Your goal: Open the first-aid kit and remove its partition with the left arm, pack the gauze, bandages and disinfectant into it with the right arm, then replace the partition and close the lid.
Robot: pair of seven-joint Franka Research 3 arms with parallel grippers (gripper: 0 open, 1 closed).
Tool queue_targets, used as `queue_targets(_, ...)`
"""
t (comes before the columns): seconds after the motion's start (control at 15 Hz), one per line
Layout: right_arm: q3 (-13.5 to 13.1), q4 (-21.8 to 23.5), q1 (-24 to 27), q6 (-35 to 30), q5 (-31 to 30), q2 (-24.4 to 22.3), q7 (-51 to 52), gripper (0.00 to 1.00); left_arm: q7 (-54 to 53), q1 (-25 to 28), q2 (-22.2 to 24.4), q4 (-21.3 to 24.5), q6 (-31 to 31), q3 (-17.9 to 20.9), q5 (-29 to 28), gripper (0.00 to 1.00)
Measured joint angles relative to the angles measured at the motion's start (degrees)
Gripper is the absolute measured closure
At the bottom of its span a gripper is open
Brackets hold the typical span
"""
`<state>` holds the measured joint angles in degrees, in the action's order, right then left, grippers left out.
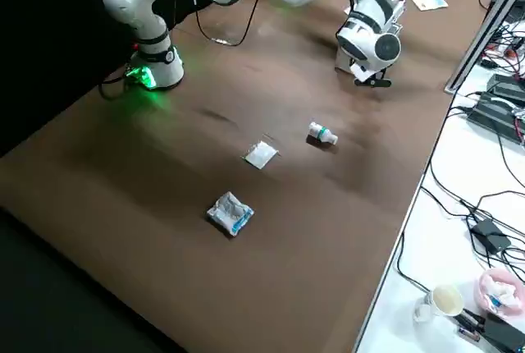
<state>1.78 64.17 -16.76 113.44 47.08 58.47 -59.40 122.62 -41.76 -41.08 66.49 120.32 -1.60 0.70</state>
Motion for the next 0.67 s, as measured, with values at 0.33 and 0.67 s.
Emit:
queue_targets(0.33, 0.0, -0.01, 0.0, -0.01, 0.03, 0.02, 0.0, 0.15, 0.08, 0.0, 0.49, 0.0, -1.39, -0.26, 0.3, 0.86)
queue_targets(0.67, 0.0, -0.01, 0.0, -0.02, 0.04, 0.03, 0.0, 0.15, 0.43, 0.0, 1.22, -0.01, -3.5, -0.74, 0.46, 0.86)
